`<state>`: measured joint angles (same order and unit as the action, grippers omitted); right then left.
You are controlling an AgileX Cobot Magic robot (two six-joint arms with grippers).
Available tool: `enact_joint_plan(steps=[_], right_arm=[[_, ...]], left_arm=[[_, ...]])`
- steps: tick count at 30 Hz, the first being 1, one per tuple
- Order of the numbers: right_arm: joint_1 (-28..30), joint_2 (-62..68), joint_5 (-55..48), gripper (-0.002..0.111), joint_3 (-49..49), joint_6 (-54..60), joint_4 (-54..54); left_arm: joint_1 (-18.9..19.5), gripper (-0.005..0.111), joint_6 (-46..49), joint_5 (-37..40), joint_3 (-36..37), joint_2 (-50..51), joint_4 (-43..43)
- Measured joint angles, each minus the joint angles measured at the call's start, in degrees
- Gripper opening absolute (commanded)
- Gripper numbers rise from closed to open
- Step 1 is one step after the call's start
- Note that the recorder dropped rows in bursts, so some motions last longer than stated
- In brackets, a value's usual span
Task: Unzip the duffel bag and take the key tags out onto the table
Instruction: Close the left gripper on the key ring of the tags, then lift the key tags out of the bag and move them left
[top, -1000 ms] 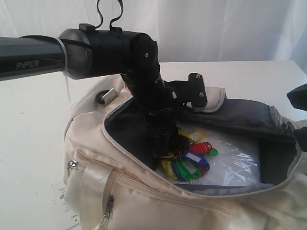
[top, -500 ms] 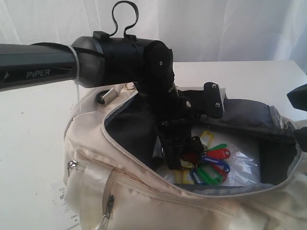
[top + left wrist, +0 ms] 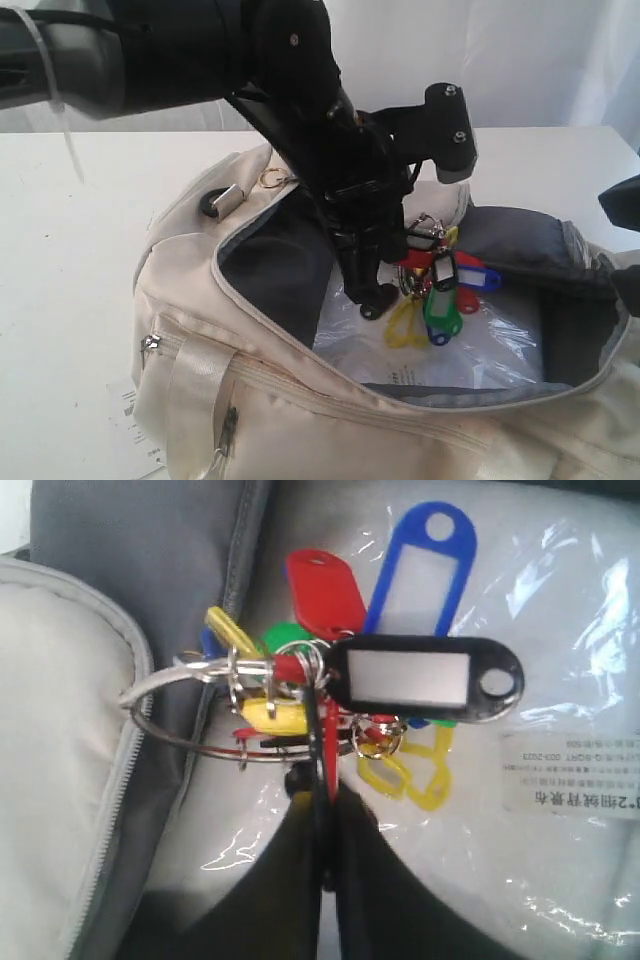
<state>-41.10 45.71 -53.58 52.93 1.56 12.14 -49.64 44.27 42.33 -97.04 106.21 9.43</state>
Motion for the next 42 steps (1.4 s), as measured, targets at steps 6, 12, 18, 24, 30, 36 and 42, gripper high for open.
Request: enact_joint_plan(steps=[6,12,18,24,30,36,42], right_arm=[[0.0,0.0,0.0,0.000,0.0,0.0,0.0],[0.0,0.0,0.1,0.000,0.0,0.0,0.0],[0.0,0.0,0.1,0.000,0.0,0.0,0.0],[0.0,0.0,0.1,0.000,0.0,0.0,0.0],[0.0,0.0,0.1,0.000,0.0,0.0,0.0],[0.0,0.0,0.1,0.000,0.0,0.0,0.0],[0.0,0.0,0.1,0.000,0.0,0.0,0.0]], left_arm=[[0.0,0.000,0.0,0.2,0.0,-3.5,-0.2],[0.1,0.000,-2.4,0.2,0.0,-8.1,-4.7],[1.8,0.000,-5.4,0.4,0.0,-11.6,-6.8],[4.9,0.000,-6.5,2.1,0.0,-15.4,-7.3],[8.6,0.000,-7.8,4.8,0.0,-19.7,-7.3],[12.4,0.000,-7.8,8.3,0.0,-23.9,-7.3],[16.4,0.000,-9.4,13.0,0.0,-26.4,-7.3]])
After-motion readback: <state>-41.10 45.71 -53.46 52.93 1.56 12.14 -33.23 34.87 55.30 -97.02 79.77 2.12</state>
